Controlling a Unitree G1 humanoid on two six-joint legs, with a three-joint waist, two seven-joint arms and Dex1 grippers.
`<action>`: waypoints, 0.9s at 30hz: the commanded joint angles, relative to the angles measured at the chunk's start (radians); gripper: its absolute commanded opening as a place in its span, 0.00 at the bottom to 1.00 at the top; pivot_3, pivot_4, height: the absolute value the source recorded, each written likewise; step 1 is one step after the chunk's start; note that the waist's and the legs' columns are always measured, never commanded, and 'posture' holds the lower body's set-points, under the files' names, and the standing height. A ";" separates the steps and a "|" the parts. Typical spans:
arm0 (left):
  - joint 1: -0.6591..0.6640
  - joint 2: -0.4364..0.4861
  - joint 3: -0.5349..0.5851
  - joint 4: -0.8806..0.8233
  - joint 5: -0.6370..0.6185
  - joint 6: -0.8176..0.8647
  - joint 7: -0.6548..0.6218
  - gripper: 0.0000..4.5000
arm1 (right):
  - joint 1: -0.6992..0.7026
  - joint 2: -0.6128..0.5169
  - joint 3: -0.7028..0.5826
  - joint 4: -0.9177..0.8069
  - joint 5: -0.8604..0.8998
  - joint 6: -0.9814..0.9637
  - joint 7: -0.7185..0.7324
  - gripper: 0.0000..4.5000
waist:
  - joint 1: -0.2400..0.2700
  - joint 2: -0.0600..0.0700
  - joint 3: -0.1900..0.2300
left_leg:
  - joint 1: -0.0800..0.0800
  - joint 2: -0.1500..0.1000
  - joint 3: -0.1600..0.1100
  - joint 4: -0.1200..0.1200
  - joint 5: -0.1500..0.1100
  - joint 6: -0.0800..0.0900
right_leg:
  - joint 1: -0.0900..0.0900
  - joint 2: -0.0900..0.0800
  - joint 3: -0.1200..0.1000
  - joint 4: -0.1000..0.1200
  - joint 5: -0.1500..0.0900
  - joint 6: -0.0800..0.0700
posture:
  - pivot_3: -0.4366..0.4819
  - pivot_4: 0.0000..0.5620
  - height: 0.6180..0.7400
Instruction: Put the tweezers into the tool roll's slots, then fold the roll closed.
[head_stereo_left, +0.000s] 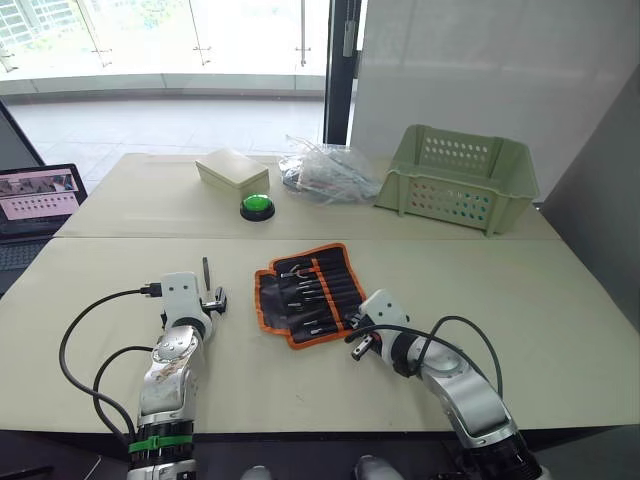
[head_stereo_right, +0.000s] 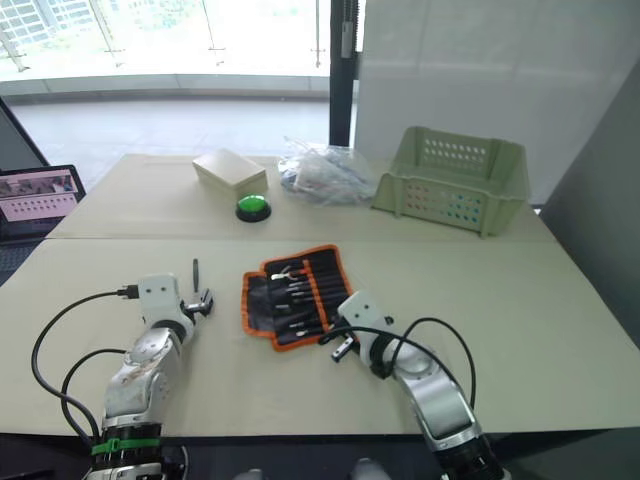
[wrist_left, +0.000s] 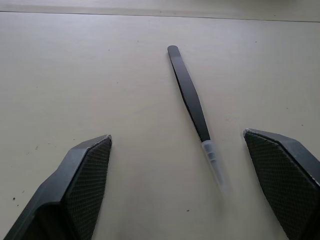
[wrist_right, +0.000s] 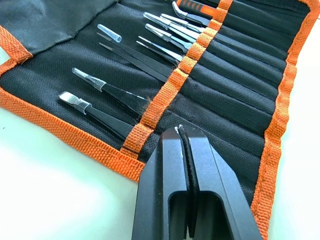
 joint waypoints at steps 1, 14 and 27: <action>-0.020 -0.018 -0.044 0.098 0.007 -0.012 -0.020 0.67 | 0.015 -0.004 0.018 0.036 -0.011 0.032 -0.004 0.00 | 0.006 0.002 -0.001 | 0.000 0.000 0.000 0.000 0.000 0.000 | 0.000 0.000 0.000 0.000 0.000 0.000 | 0.48 0.27 0.78; -0.040 -0.024 -0.055 0.169 0.010 -0.056 -0.029 0.00 | 0.029 -0.006 0.013 0.017 -0.009 0.043 -0.013 0.00 | 0.014 0.006 -0.004 | -0.001 -0.001 0.000 0.000 0.000 0.000 | 0.000 -0.002 0.000 -0.001 -0.003 0.004 | 0.48 0.27 0.78; -0.065 0.164 -0.085 -0.047 -0.013 -0.197 -0.242 0.00 | 0.044 -0.010 0.014 -0.003 -0.006 0.054 -0.020 0.00 | 0.008 -0.001 0.001 | -0.007 -0.001 -0.001 -0.001 0.000 0.000 | -0.005 -0.001 -0.001 -0.003 -0.001 0.001 | 0.48 0.27 0.78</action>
